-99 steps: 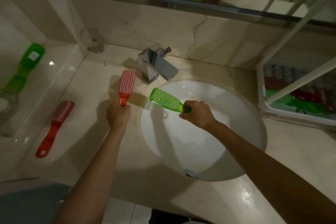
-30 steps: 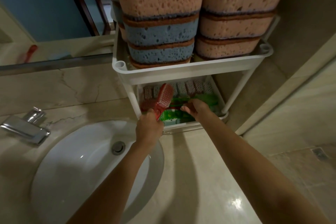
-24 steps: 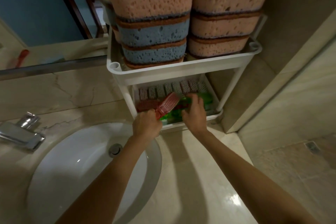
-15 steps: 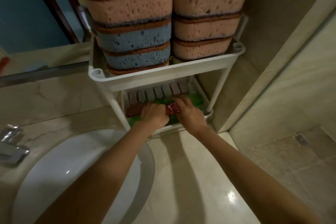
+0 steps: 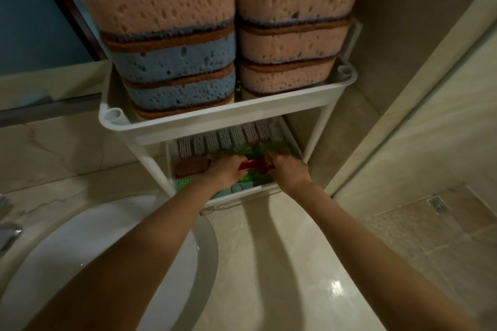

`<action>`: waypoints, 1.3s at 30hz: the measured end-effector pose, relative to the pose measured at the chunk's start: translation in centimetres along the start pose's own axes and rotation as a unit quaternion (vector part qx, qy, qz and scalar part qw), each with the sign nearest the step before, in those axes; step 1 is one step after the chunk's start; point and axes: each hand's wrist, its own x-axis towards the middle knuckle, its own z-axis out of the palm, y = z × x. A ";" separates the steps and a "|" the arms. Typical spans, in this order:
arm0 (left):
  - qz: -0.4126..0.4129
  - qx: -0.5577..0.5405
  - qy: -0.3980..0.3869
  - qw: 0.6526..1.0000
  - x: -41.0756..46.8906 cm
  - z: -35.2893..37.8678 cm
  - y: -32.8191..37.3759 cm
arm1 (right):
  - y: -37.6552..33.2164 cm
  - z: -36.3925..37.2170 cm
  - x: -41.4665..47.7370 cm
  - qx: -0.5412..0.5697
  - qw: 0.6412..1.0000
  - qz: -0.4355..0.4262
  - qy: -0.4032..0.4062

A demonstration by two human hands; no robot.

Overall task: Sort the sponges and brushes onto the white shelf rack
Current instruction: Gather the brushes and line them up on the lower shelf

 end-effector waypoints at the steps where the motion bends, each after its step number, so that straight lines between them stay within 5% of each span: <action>1: -0.001 -0.003 0.007 1.000 0.1 0.0 -0.1 | 0.2 -0.1 0.4 0.004 1.000 -0.003 -0.006; 15: -0.027 0.047 0.164 0.985 0.3 0.8 -1.6 | 0.9 0.4 1.7 0.084 0.996 -0.001 -0.017; 20: -0.077 0.094 0.100 0.988 1.0 0.1 -1.3 | 0.9 0.4 1.3 0.079 0.997 -0.003 -0.008; 39: -0.081 0.160 0.108 0.978 0.2 1.1 -2.1 | 0.7 1.3 0.0 0.041 0.999 0.011 0.022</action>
